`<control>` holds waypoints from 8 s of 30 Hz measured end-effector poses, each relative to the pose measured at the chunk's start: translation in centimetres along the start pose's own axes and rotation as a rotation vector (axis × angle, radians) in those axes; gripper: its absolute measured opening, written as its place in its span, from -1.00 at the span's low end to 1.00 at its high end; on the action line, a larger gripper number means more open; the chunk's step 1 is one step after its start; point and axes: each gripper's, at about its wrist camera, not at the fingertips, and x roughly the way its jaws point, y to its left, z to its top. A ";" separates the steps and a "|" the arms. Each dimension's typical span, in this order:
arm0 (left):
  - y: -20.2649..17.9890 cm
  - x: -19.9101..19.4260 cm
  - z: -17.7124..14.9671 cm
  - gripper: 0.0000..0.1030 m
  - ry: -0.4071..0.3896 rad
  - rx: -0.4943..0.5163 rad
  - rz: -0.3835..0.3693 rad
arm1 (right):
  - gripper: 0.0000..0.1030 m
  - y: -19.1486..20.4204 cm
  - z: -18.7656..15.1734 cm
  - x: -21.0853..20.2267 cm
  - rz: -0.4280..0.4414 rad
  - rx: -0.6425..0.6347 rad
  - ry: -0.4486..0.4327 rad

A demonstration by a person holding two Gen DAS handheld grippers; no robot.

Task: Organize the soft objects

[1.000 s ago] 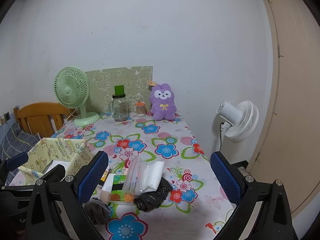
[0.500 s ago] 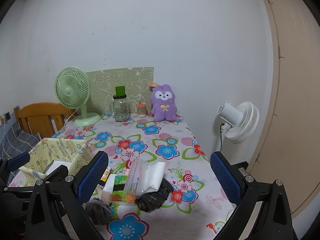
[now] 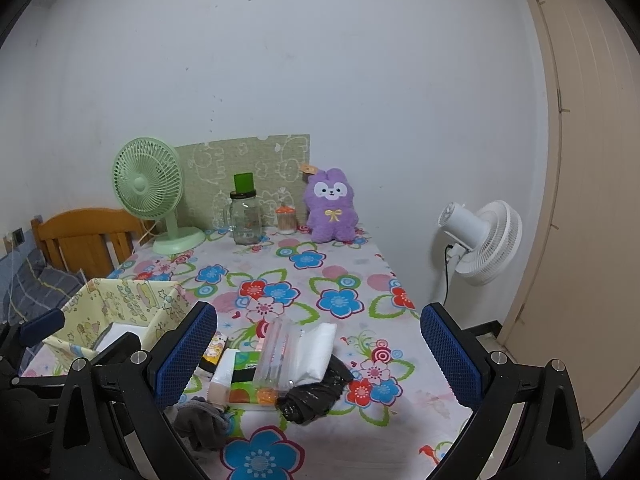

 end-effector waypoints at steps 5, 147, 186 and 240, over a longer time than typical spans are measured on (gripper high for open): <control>0.1 0.0 0.0 0.95 -0.004 0.001 -0.002 | 0.99 0.0 0.0 0.1 0.003 -0.002 0.002; -6.4 10.3 -3.7 -0.10 0.270 0.117 -0.144 | -0.59 1.0 -5.8 13.9 0.192 0.043 0.406; -0.9 4.9 3.8 -0.10 0.188 0.182 -0.113 | -0.63 7.2 3.3 9.1 0.229 -0.153 0.343; 9.4 10.8 1.3 0.62 0.332 0.077 0.062 | 0.43 19.1 0.6 15.9 0.486 -0.274 0.461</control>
